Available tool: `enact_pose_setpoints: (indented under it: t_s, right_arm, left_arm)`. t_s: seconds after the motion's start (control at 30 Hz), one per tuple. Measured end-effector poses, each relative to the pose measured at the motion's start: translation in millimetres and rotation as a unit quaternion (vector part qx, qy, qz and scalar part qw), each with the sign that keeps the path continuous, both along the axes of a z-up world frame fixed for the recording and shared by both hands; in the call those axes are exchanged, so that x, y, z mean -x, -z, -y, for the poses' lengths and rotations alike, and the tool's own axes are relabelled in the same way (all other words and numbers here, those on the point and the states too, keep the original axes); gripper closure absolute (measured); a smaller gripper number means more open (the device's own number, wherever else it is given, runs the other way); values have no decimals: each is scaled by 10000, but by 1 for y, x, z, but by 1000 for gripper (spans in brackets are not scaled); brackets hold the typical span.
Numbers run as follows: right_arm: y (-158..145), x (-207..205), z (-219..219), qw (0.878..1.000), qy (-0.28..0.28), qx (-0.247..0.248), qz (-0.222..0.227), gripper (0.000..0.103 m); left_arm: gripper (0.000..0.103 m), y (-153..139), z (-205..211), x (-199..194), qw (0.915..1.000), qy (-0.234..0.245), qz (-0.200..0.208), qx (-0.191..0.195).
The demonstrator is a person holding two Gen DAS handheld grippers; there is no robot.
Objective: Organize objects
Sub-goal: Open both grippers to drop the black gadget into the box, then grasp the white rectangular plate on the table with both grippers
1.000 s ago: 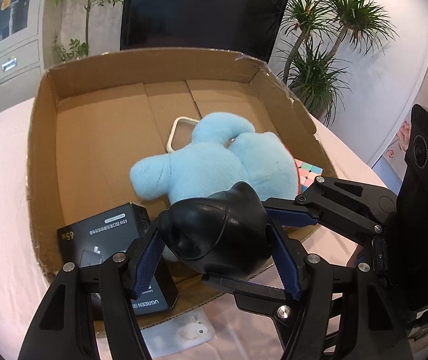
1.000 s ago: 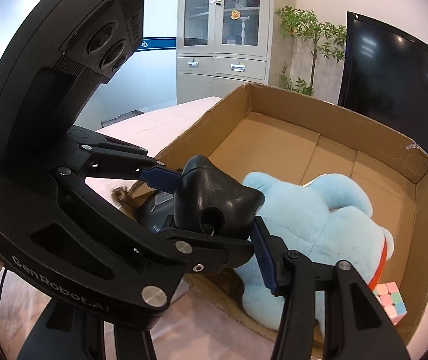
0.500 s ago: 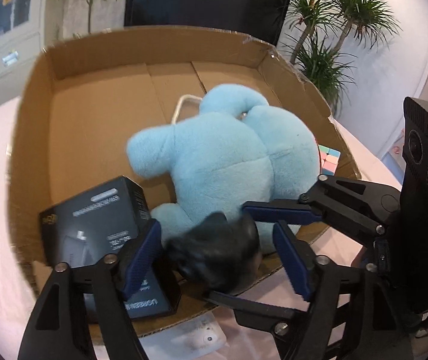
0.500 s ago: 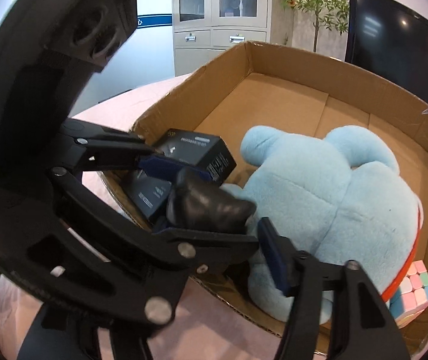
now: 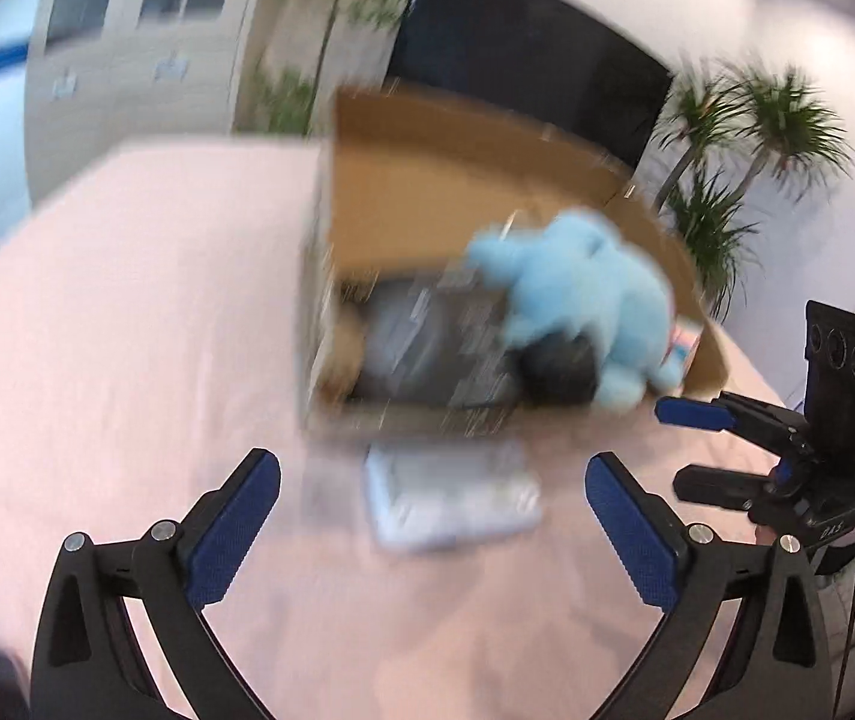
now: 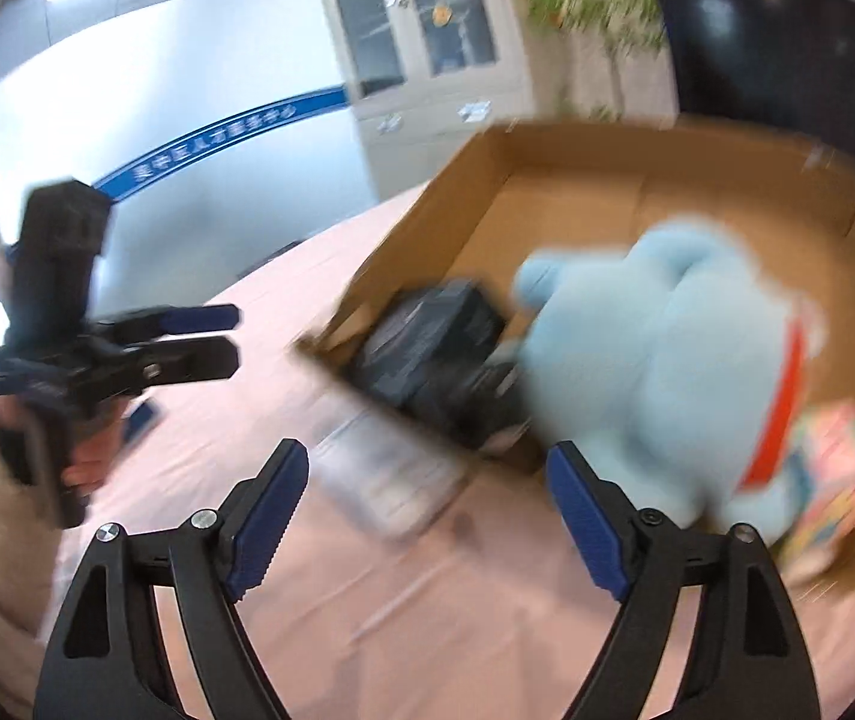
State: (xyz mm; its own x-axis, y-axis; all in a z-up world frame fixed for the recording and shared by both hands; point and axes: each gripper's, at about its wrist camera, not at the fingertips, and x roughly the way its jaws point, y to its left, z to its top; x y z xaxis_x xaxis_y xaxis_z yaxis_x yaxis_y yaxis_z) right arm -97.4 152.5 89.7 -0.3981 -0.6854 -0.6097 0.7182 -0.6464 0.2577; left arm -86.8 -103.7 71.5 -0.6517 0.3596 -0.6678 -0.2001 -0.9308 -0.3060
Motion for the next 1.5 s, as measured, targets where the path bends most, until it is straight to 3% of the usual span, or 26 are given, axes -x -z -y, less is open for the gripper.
enact_pose_setpoints:
  t_s: [0.1,0.2,0.37,0.43,0.5,0.57,0.7,0.93,1.17,1.27,1.37,1.5]
  right_arm:
    - [31,4,18,9990,73,-245,373,21]
    - [53,13,36,9974,35,-313,646,22]
    - [68,19,57,9972,-6,-592,466,23]
    - [71,18,66,9963,-167,-769,339,26]
    - [71,18,73,9947,-204,-988,204,42]
    - [71,16,78,9926,-210,-1198,57,44]
    - [70,10,71,9903,-235,-1368,-50,48]
    - [70,-32,35,9851,-213,-1681,-276,48]
    - [68,-84,-17,9848,-131,-1722,-187,44]
    - [67,-94,-36,9891,-88,-1470,-38,39]
    - [67,-97,-40,9902,19,-1394,0,35]
    - [67,-100,-45,9906,8,-1368,8,26]
  left_arm:
    - [1,35,6,7,9991,-85,407,-48]
    - [1,48,1,15,9988,-49,456,-143]
    - [2,64,-16,32,9970,173,750,8]
    - [15,68,-24,34,9965,314,779,1]
    - [27,69,-35,35,9963,422,750,-46]
    - [28,67,-45,35,9967,329,718,166]
    - [30,68,-54,27,9963,404,740,187]
    - [30,68,-95,-20,9954,659,653,254]
    - [30,64,-136,-76,9910,1059,813,-95]
    - [24,62,-145,-82,9905,1121,789,-42]
    - [20,58,-142,-77,9933,890,722,148]
    - [8,59,-141,-66,9937,774,814,-9]
